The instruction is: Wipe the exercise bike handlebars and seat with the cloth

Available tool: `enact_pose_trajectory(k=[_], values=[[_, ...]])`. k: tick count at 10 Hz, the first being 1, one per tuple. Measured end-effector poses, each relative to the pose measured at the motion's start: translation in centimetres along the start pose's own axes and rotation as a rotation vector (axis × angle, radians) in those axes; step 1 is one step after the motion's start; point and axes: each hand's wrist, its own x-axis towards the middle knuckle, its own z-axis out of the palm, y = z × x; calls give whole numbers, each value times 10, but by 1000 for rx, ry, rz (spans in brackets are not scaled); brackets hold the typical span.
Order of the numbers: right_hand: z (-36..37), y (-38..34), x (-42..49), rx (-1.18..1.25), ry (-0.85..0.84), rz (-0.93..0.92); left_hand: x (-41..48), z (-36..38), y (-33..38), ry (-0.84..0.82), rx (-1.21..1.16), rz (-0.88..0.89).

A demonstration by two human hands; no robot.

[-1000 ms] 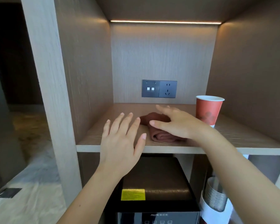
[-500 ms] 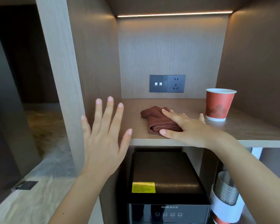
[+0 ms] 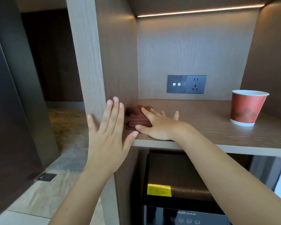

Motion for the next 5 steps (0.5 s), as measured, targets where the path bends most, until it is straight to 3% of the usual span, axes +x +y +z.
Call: enact_pose_trajectory(k=[4,5], values=[[8,-19,15,23,38,-4,1,-3,-1,-42,41,23],[7,-14,5,49,111,-46,-3,-3,3,-32,-6,6]])
